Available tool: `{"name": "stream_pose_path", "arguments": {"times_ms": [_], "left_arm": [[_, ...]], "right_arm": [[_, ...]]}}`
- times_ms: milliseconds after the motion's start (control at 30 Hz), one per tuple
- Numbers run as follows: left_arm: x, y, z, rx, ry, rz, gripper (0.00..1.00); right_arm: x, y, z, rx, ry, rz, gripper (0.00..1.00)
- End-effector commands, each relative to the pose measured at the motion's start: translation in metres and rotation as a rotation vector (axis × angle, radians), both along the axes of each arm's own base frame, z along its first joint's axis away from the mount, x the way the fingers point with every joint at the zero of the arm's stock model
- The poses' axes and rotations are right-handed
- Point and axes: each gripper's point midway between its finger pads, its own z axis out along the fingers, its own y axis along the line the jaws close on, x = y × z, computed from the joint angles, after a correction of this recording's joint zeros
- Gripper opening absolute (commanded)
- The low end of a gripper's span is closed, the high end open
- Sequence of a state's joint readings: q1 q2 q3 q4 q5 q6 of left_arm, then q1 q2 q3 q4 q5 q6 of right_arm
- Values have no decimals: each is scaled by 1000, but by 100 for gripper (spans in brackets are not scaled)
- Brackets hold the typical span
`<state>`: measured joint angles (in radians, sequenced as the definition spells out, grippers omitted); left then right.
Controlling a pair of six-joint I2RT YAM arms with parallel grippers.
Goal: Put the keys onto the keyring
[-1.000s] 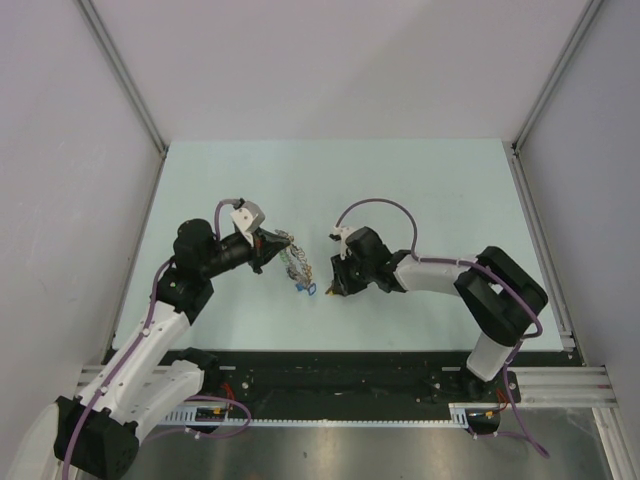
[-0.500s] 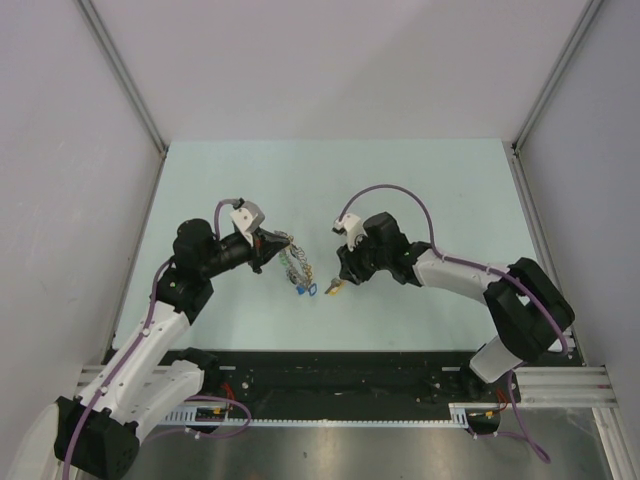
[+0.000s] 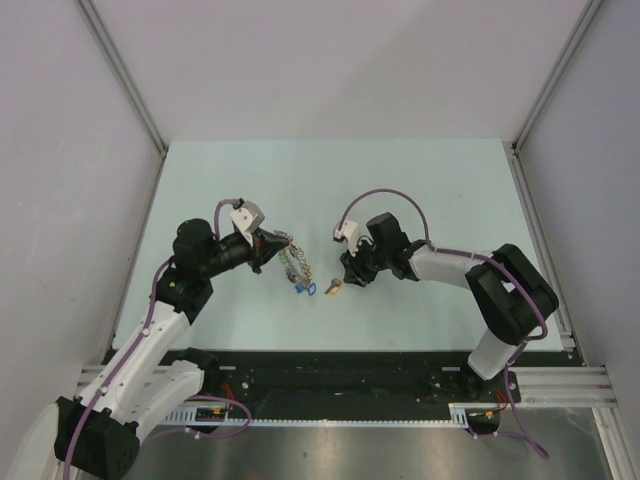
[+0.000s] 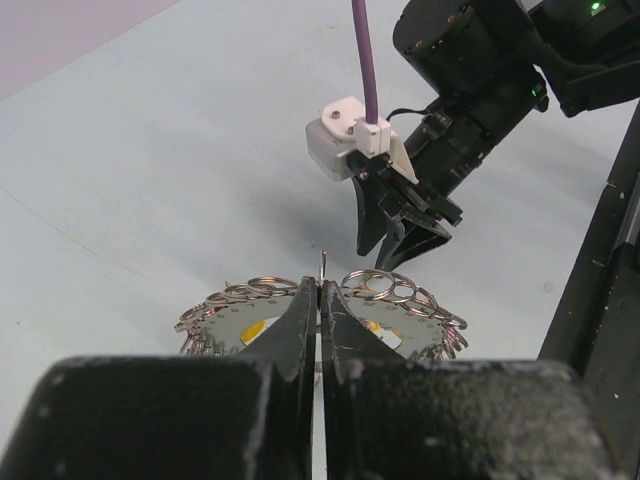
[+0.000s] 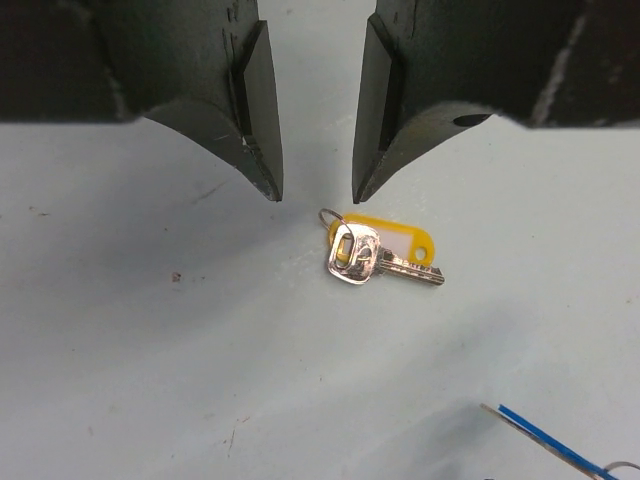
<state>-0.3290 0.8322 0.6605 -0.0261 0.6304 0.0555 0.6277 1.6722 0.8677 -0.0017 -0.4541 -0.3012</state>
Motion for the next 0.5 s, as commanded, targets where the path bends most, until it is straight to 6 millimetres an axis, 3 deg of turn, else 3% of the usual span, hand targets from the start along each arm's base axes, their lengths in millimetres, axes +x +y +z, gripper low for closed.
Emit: {"name": "stream_pose_path", "arguments": {"times_ms": [0,467], "left_arm": [[4,1,36,-23,-123,-2,1],[4,0,34,-21,-117,-5,1]], "right_arm": [[4,11,-3,7,-61,55,39],[1,16,-14,-5,-40,110,34]]}}
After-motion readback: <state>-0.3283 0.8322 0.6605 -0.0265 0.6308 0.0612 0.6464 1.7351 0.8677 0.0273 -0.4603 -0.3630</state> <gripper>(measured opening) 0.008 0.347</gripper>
